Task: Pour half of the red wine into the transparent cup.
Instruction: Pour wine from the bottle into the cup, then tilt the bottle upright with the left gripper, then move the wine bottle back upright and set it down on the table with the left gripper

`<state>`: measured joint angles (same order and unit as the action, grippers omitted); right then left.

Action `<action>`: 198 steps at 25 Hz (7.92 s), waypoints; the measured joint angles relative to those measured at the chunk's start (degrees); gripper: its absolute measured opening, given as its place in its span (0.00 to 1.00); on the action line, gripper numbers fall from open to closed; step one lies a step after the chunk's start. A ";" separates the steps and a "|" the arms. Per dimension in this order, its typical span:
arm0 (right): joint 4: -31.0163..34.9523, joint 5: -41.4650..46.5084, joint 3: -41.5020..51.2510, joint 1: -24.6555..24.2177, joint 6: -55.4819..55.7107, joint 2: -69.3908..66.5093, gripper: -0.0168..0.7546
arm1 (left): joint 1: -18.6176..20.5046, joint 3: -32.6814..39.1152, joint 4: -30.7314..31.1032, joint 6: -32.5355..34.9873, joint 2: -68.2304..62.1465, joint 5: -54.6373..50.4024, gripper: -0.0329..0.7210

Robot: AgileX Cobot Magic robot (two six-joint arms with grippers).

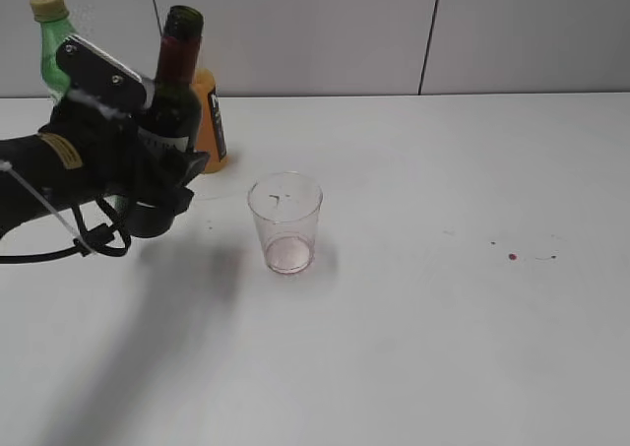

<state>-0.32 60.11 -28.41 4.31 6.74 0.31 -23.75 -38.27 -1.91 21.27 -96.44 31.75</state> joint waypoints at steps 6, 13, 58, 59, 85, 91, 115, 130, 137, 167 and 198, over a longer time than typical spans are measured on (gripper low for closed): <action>0.00 0.00 0.00 0.00 -0.17 0.00 0.79 | -1.02 0.02 -7.50 11.09 0.00 -3.23 0.75; 0.00 0.00 0.00 0.00 -0.10 0.00 0.79 | -1.04 0.07 -20.44 30.68 0.00 -3.17 0.75; 0.32 0.00 0.00 0.00 -0.05 0.00 0.79 | -9.06 -0.04 -49.35 85.28 -4.12 16.40 0.75; 0.32 0.00 0.00 0.00 -0.05 0.00 0.79 | -9.06 -0.04 -49.09 85.51 -4.12 16.53 0.75; 0.32 0.00 0.00 0.00 -0.07 0.00 0.79 | -10.26 -1.19 -44.99 94.42 -9.41 21.63 0.75; 0.32 0.00 0.00 0.00 -0.07 0.00 0.79 | -10.26 -1.19 -44.53 95.90 -9.58 22.08 0.75; 0.32 0.00 0.00 0.00 -0.04 0.00 0.79 | -10.30 -3.31 -44.09 99.07 -9.76 22.52 0.75; 0.32 0.00 0.00 0.00 -0.10 0.00 0.79 | -10.30 -3.31 -43.70 99.12 -9.76 23.74 0.75; 0.32 0.00 0.00 0.00 0.03 0.00 0.79 | -10.30 -3.31 -43.65 99.12 -9.76 23.85 0.75; 0.32 0.00 0.00 0.00 0.03 0.00 0.79 | -10.30 -3.47 -38.42 71.68 -9.81 16.84 0.75; 0.32 0.00 0.00 0.00 0.01 0.00 0.79 | 1.03 -22.23 23.43 -34.21 -16.89 9.62 0.75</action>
<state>0.00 60.11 -28.41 4.31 6.75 0.31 -22.73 -60.50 21.52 -12.95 -113.33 41.37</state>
